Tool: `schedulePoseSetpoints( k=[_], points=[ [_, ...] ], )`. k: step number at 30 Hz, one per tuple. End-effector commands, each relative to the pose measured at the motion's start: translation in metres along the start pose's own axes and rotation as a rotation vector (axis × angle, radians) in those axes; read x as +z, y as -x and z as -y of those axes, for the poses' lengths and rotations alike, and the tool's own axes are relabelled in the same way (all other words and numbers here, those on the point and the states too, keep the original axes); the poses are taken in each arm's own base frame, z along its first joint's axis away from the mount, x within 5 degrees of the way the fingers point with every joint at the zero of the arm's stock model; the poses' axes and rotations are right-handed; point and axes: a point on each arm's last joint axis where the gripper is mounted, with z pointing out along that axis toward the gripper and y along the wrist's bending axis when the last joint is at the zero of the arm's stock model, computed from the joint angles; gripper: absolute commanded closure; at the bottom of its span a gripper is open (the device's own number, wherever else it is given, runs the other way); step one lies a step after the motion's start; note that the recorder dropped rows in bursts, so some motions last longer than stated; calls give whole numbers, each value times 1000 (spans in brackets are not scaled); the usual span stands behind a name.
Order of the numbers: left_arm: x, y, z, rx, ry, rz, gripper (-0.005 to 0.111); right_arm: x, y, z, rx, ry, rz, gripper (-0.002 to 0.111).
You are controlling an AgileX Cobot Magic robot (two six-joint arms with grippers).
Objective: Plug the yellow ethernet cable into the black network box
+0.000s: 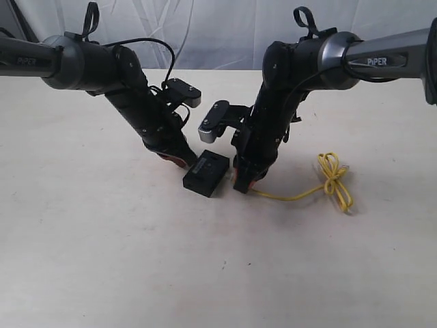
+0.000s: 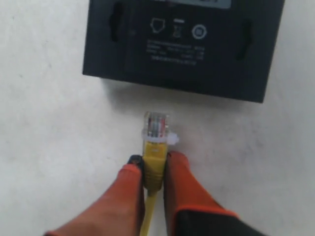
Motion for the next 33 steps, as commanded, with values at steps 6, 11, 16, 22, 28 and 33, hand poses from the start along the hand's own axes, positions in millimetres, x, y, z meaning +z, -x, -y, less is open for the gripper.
schedulePoseSetpoints(
  k=[6,11,16,22,28,33],
  points=[
    [-1,2,3,-33,-28,11,107,3,5,-2,23,-19,7,109],
    [-1,3,4,-47,-39,23,107,3,8,1,30,-50,45,109],
    [-1,4,4,-51,-42,26,107,4,8,2,30,-50,42,109],
    [-1,4,5,-61,-54,29,107,4,8,3,24,-65,44,109],
    [-1,4,6,-60,-58,27,107,10,3,6,8,-79,-4,109],
    [-1,4,6,-60,-59,25,107,19,3,5,15,-63,-19,109]
  ],
)
